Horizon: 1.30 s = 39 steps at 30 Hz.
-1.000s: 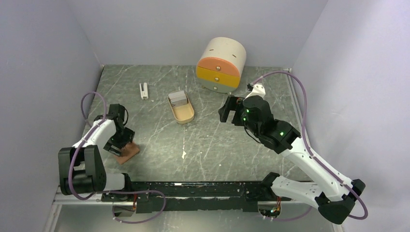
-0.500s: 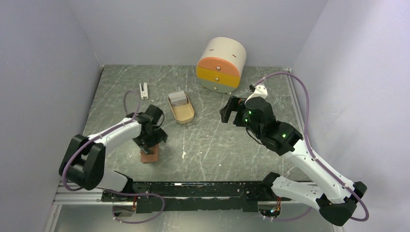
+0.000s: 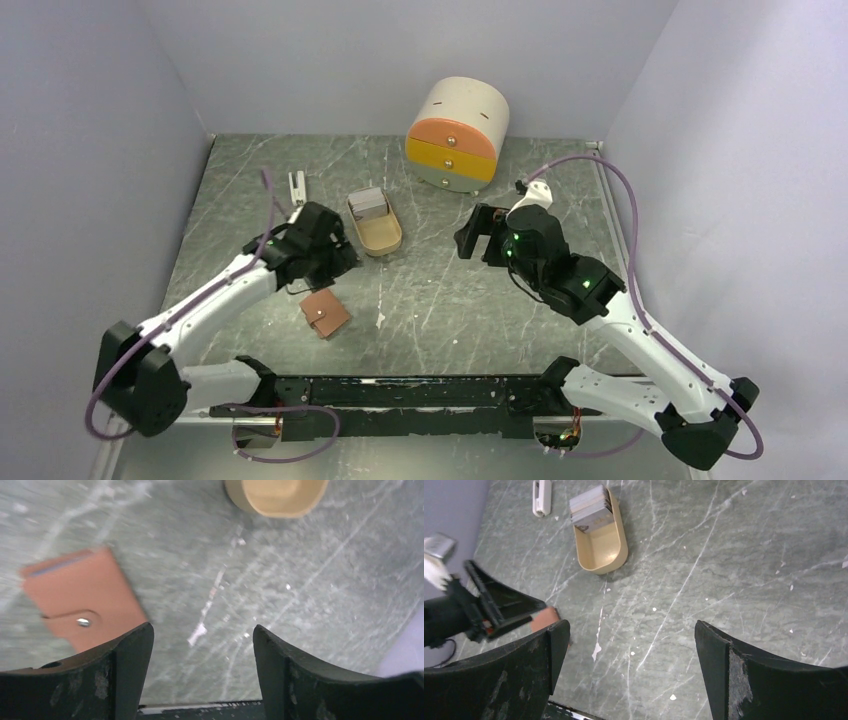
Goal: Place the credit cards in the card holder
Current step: Move the card holder to the center of the board.
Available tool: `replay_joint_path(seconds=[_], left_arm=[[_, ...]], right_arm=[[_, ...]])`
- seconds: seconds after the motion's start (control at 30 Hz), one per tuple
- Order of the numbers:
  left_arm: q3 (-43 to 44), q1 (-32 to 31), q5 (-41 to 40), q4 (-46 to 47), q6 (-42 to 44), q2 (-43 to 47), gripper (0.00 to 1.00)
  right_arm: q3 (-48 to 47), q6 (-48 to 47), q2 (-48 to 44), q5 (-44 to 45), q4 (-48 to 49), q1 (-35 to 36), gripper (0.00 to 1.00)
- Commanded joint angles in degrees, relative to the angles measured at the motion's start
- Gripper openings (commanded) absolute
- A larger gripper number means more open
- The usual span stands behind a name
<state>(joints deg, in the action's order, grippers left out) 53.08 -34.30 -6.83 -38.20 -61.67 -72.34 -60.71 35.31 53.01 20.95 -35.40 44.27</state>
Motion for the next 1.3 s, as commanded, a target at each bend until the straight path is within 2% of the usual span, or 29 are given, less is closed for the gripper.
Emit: replay_joint_path(seconds=[0.0,0.23,0.37,0.53,0.63,0.7,0.87,1.0,1.1,1.17,1.27], left_arm=[[-4.8,7.9,-1.4,-0.4,8.5,6.7,0.75],[-11.0,21.4,1.3,-2.9,13.4,9.0,0.78],[-16.3,22.4,3.3,1.8,13.7,7.0,0.81],[-20.1,22.4,5.5,6.8,12.3,5.8,0.79],[-23.5,21.9,9.9,10.2,11.3,5.3,0.77],[-25.7,20.0,12.4,13.1,9.7,5.8,0.75],[-27.8,8.8,16.4,21.5,1.8,5.1,0.73],[-23.6,-2.1,18.6,27.3,-6.0,-0.9,0.7],[-17.3,-8.4,19.0,27.0,-7.5,-3.5,0.68],[-13.3,-10.9,17.5,25.1,-6.4,-3.1,0.68],[-11.7,-11.4,18.1,24.6,-4.2,-0.9,0.68]], right_arm=[[1.7,2.1,0.2,-0.2,-0.5,0.3,1.0],[1.7,3.5,2.7,-2.0,-1.2,0.3,1.0],[1.8,1.5,3.1,-3.6,1.5,0.3,1.0],[-1.7,-0.8,5.5,-4.2,1.0,0.3,1.0],[-2.9,-1.3,7.2,-6.2,1.2,0.3,1.0],[-3.5,-0.9,8.0,-7.0,0.7,0.3,1.0],[-3.0,-0.1,7.9,-7.7,0.1,0.3,1.0],[-1.1,1.3,6.6,-6.6,-0.2,0.3,1.0],[-0.9,3.0,6.3,-6.5,-1.6,0.3,0.99],[-0.3,5.1,5.9,-6.6,-2.5,0.3,0.99],[2.0,8.6,4.8,-7.4,-2.7,0.3,0.98]])
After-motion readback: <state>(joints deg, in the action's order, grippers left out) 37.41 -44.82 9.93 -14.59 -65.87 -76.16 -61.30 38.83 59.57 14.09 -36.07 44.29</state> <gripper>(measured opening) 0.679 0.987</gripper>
